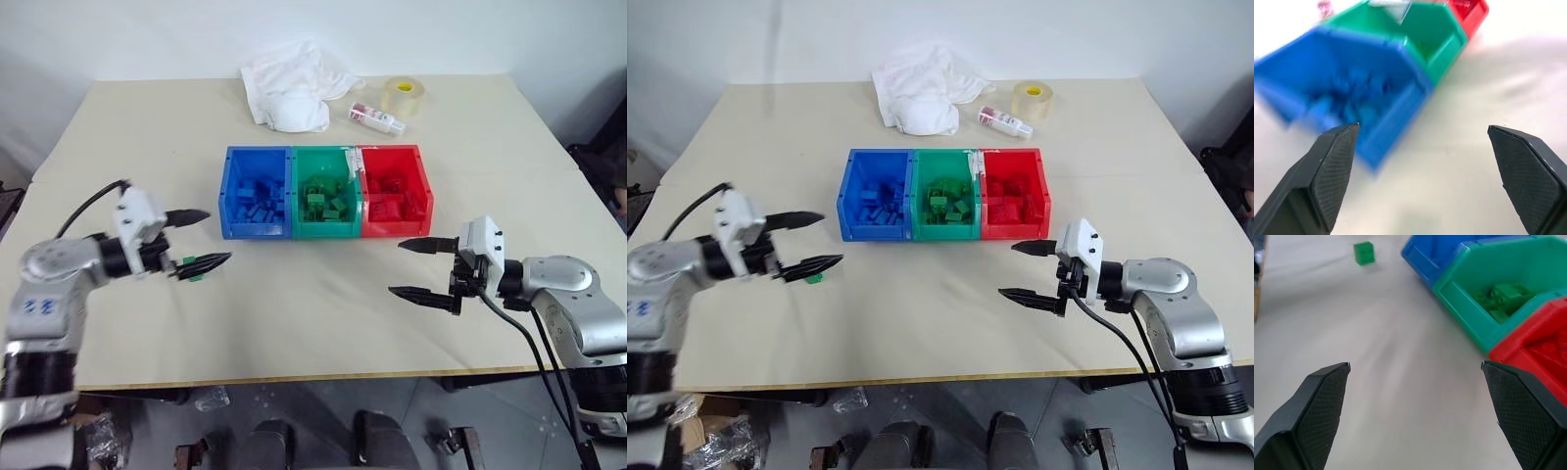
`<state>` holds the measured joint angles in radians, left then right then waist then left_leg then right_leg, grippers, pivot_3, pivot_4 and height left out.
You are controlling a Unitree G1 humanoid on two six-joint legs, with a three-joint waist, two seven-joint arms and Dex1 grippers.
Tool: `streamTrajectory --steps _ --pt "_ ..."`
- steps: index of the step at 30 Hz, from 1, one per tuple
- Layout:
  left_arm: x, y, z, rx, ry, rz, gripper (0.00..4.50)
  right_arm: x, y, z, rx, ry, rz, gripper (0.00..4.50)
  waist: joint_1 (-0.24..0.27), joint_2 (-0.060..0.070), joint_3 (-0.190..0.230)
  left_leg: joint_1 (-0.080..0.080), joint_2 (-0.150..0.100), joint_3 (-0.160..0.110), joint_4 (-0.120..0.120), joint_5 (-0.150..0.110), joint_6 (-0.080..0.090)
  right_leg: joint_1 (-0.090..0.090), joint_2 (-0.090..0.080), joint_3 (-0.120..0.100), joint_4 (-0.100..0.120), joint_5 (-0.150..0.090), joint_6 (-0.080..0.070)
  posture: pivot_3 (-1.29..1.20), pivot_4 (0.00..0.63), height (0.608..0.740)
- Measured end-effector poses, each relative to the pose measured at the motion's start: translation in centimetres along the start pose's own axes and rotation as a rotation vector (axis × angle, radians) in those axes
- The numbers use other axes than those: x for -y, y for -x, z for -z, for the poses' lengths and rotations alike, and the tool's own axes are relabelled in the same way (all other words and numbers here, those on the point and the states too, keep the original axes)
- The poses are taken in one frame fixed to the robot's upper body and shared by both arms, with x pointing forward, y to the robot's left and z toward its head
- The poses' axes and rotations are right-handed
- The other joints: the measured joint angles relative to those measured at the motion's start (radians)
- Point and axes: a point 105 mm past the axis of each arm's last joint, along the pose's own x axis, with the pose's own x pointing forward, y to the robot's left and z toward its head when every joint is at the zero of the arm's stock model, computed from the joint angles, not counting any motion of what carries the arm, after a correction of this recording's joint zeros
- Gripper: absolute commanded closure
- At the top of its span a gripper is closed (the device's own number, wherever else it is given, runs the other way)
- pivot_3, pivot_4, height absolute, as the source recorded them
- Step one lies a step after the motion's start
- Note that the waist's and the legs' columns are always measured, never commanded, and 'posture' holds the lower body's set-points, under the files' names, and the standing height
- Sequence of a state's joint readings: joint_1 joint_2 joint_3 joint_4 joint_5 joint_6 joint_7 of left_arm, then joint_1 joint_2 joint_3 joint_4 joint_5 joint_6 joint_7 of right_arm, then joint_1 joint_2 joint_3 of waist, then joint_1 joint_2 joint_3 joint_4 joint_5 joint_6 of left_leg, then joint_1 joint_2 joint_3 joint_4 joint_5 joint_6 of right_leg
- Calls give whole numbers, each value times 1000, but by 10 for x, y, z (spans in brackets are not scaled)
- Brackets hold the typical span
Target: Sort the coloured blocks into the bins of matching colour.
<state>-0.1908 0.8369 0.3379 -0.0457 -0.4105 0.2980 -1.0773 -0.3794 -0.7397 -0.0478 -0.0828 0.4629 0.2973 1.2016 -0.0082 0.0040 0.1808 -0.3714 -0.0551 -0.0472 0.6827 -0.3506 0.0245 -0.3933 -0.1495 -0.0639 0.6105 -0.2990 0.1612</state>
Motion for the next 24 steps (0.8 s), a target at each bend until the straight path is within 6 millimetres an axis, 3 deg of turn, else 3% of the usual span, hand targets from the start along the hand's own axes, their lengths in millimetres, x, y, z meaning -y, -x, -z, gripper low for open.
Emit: streamTrajectory --steps 3,9,12,20,24 --pt "8 26 23 -56 80 -58 19 1 2 2 2 5 -16 0 13 0 0 0 0 -2 1 0 0 1 0 -1 0 0 0 0 150 740" --pt "13 81 40 -132 134 -225 19 -3 4 -2 35 -11 -97 0 15 0 0 0 0 -1 0 0 0 1 0 0 -1 0 -1 0 150 740" --pt "14 91 44 -143 147 -266 19 -1 5 -3 45 -13 -115 0 16 0 0 0 0 -1 0 0 0 1 0 0 -2 0 -1 0 150 740" --pt "19 91 54 -136 181 -294 19 2 6 -3 49 -17 -123 0 7 0 0 0 0 -1 -1 -1 -1 1 0 0 -1 0 -1 0 150 740" --pt "11 60 49 -86 156 -254 19 5 5 -4 44 -5 -113 0 13 0 0 0 0 -1 0 -1 -1 1 0 0 0 0 -1 0 150 740"
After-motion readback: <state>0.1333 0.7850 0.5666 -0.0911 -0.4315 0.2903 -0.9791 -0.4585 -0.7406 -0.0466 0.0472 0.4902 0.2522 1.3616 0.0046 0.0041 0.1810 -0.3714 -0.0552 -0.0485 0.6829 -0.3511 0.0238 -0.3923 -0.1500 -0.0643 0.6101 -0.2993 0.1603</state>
